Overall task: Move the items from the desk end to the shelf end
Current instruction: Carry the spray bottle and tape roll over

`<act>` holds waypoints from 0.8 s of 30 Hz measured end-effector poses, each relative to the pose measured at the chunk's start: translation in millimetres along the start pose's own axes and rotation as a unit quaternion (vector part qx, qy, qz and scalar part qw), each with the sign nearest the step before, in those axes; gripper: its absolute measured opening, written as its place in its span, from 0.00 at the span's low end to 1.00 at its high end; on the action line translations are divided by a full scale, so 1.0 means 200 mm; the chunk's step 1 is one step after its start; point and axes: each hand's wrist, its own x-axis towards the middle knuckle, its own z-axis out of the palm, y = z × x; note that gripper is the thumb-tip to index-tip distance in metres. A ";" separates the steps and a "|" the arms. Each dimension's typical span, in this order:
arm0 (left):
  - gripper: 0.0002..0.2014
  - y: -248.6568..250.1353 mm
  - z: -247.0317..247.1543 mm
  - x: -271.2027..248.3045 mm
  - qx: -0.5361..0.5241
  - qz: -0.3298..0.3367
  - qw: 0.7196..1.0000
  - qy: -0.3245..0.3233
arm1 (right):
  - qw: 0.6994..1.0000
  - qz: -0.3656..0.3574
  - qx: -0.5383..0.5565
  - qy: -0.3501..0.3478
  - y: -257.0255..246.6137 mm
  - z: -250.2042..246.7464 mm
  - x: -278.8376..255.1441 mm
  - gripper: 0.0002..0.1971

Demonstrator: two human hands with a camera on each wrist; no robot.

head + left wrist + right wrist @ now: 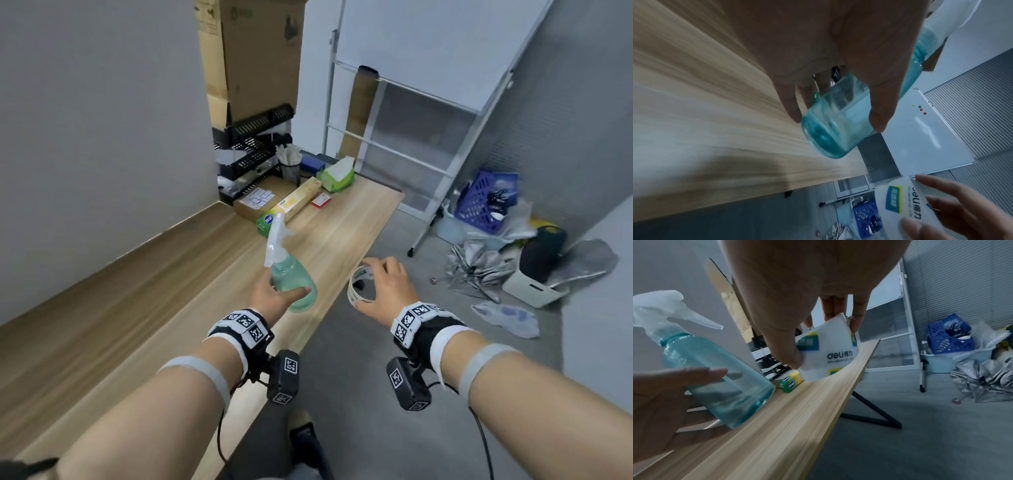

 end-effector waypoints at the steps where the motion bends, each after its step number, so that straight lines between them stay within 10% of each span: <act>1: 0.26 0.01 0.04 0.10 -0.004 -0.007 1.000 -0.002 | 1.000 0.009 -0.006 -0.007 0.04 -0.01 0.09 0.40; 12: 0.35 0.13 0.15 0.79 -0.019 -0.043 0.998 0.049 | 0.993 0.036 -0.049 -0.098 0.23 -0.12 0.98 0.42; 24: 0.33 0.05 0.17 1.21 0.031 -0.137 0.973 0.185 | 0.964 -0.174 -0.052 -0.195 0.04 0.33 1.88 0.41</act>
